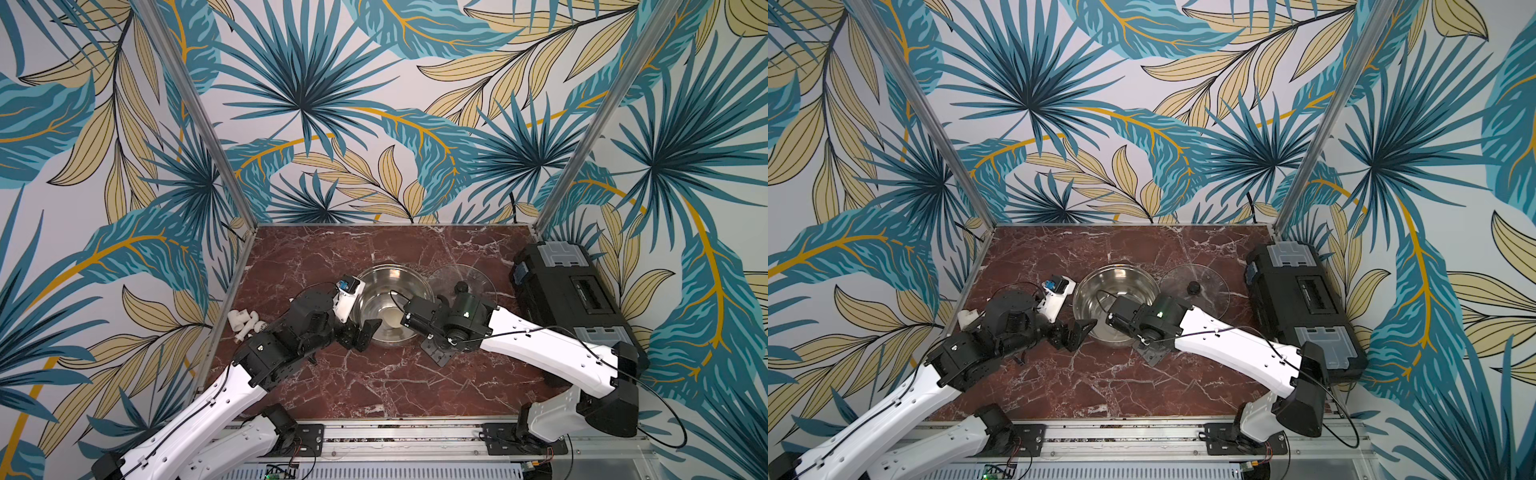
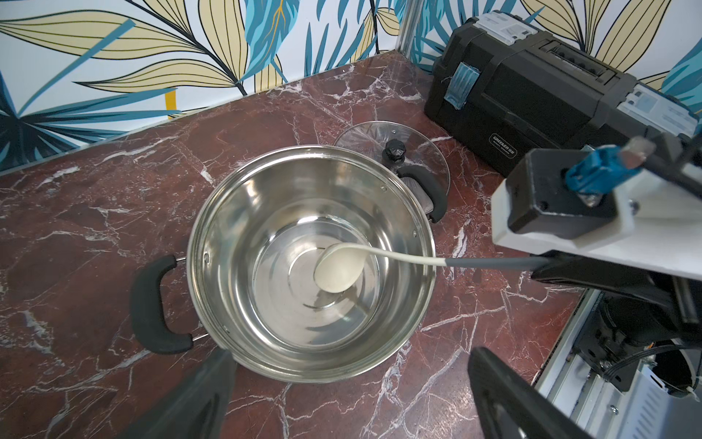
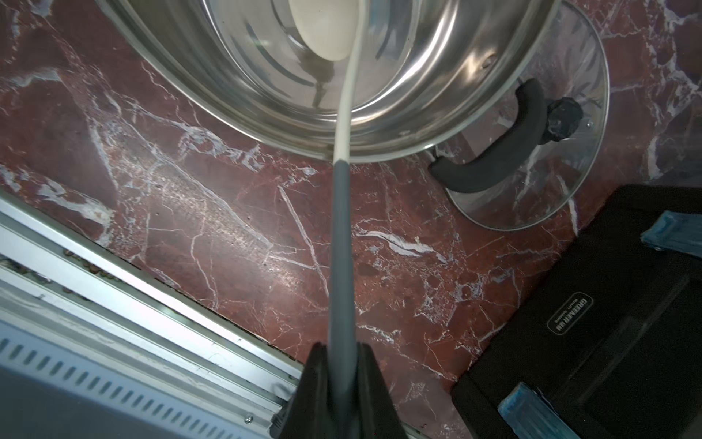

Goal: Stir the soup with a spoon
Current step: Stir the soup in the pan with a stick.

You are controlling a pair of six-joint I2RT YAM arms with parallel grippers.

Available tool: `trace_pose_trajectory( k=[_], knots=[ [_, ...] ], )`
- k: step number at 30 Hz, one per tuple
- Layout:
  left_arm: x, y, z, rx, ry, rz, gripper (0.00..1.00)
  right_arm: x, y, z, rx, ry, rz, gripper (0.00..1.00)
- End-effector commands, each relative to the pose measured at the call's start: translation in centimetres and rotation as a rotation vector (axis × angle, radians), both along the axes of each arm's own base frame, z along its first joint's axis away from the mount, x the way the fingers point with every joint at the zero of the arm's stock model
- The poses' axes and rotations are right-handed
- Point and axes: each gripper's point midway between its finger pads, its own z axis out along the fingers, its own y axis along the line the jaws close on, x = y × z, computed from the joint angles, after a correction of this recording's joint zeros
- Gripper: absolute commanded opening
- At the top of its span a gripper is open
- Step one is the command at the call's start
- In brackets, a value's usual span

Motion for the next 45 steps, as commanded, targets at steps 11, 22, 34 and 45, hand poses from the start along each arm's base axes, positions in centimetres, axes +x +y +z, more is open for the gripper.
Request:
trace_pose_trajectory(
  k=[11,22,34,45],
  knots=[
    [0.0,0.0,-0.9,0.008,0.007,-0.003,1.00,5.0,-0.3,1.3,-0.046,-0.119,-0.053,0.00],
    [-0.1,0.1,-0.9,0.007,0.008,-0.001,1.00,5.0,5.9,0.8,0.078,-0.019,0.008,0.00],
    [-0.5,0.3,-0.7,-0.002,0.012,-0.004,1.00,0.9,2.8,-0.3,0.063,0.000,-0.003,0.00],
    [-0.4,0.2,-0.6,-0.002,0.007,-0.008,1.00,1.6,-3.3,-0.1,-0.035,-0.094,-0.083,0.00]
  ],
)
